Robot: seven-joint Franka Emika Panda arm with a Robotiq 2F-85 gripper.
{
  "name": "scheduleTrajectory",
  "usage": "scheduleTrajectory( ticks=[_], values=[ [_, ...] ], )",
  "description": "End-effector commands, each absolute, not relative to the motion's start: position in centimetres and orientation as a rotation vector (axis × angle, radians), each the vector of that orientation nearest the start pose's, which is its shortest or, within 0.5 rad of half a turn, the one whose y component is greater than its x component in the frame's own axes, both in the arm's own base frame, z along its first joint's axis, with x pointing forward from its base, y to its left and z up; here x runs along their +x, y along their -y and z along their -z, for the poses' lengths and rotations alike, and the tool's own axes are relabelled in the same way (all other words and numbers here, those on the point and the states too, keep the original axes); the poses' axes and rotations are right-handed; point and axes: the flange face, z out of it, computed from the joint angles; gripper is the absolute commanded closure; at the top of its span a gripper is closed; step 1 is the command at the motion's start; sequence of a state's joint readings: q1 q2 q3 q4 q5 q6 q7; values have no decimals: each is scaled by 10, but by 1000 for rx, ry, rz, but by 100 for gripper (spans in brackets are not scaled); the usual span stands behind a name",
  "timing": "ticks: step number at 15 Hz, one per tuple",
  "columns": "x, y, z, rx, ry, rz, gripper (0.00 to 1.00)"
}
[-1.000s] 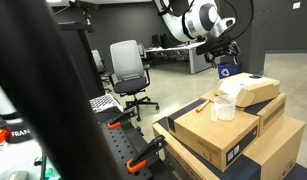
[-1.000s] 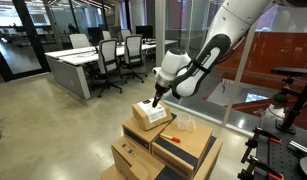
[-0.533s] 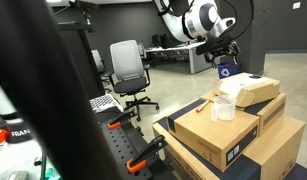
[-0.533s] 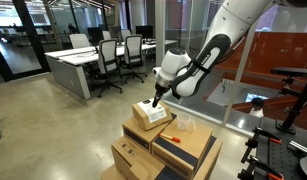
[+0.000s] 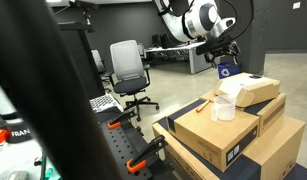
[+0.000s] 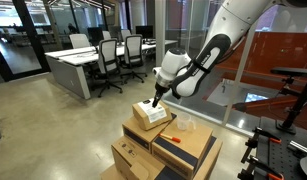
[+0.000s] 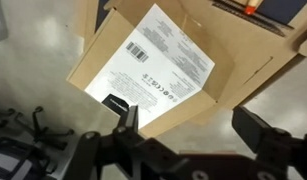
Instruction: Put the marker in the jug
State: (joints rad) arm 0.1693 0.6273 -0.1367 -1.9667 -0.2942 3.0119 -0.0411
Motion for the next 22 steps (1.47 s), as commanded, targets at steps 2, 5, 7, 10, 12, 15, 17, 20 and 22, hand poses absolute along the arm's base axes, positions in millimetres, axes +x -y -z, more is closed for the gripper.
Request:
scheduleTrajectory(
  ticks=[2,5,7,10,12,15,17,20,22],
  values=[
    [643,-47,-194,-3179,647,672,0],
    [643,-47,-194,-3179,647,672,0],
    [643,-47,-194,-3179,647,672,0],
    [643,-47,-194,-3179,647,672,0],
    [644,-48,-196,-3175,640,680,0],
    [645,-47,-211,-3153,610,761,0],
    [646,-46,-226,-3139,596,815,0],
    [647,-45,-240,-3146,601,833,0],
    [648,-45,-242,-3157,589,836,0]
  ],
)
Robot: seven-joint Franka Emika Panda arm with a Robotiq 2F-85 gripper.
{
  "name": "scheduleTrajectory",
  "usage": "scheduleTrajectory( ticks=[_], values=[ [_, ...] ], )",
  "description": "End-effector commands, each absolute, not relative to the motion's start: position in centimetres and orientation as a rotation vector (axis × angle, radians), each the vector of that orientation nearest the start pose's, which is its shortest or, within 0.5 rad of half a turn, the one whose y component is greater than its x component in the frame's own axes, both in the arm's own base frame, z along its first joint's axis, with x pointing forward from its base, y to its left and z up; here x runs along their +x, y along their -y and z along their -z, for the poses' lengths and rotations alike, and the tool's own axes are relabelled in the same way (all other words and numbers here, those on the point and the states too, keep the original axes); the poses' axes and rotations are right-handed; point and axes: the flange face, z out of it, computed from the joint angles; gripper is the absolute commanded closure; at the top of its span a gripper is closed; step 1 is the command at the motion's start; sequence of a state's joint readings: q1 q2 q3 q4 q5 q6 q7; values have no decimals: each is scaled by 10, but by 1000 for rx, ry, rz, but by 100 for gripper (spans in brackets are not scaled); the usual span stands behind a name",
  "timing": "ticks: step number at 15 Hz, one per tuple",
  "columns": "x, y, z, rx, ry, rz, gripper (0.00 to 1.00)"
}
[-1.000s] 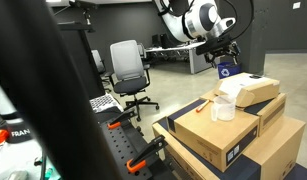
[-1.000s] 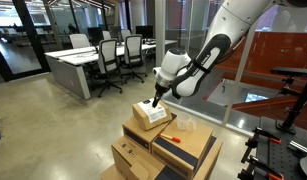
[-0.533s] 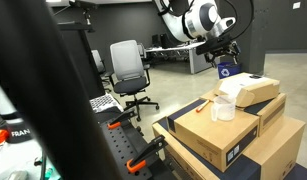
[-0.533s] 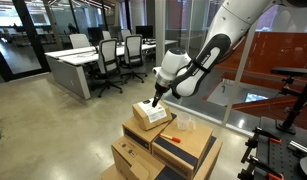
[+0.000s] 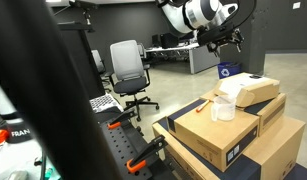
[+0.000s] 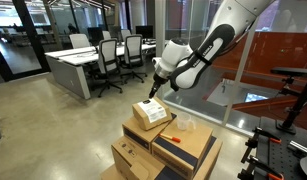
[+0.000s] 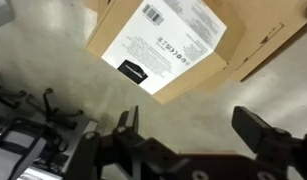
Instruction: Put the marker in the jug
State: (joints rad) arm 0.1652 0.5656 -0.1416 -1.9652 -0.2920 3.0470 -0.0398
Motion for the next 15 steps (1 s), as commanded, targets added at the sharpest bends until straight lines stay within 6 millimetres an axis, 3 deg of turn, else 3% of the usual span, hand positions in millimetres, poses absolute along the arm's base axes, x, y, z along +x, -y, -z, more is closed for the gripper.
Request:
scheduleTrajectory(
  ticks=[1,9,15],
  values=[
    [648,-44,-241,-3163,581,841,0],
    [626,-63,-230,-3125,691,787,0],
    [609,-52,-245,-3108,756,893,0]
  ],
)
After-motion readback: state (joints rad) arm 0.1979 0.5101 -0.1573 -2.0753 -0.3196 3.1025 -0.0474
